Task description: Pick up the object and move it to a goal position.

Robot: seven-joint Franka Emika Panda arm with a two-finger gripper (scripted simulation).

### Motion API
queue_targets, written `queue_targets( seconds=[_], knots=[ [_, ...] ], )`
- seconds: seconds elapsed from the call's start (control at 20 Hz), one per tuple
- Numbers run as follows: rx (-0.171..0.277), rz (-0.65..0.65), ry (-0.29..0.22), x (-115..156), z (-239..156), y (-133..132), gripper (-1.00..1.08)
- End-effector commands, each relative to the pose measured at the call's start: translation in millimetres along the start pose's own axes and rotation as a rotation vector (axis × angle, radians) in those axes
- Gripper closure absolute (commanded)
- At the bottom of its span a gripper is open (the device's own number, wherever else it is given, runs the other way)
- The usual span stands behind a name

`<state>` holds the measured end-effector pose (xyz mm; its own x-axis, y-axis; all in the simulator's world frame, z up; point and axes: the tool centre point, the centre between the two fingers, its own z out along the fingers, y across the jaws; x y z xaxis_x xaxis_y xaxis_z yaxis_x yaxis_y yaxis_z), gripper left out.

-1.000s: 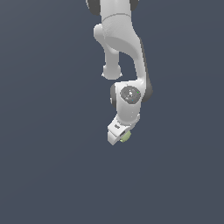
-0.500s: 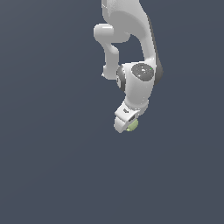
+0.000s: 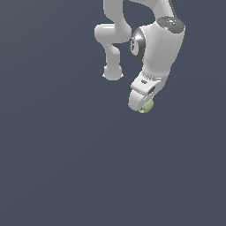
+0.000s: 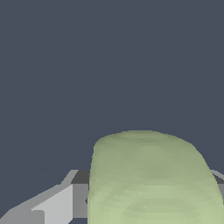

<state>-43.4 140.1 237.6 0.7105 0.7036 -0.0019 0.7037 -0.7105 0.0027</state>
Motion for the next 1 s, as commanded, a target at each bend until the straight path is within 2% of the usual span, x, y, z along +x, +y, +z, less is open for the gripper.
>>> queue_targets(
  seconds=[0.0, 0.6, 0.95],
  knots=[
    [0.0, 0.0, 0.0, 1, -28, -16, 1.08],
    [0.001, -0.001, 0.0, 11, -156, -85, 1.08],
    [0.002, 0.0, 0.001, 17, -208, -111, 1.08]
  ],
)
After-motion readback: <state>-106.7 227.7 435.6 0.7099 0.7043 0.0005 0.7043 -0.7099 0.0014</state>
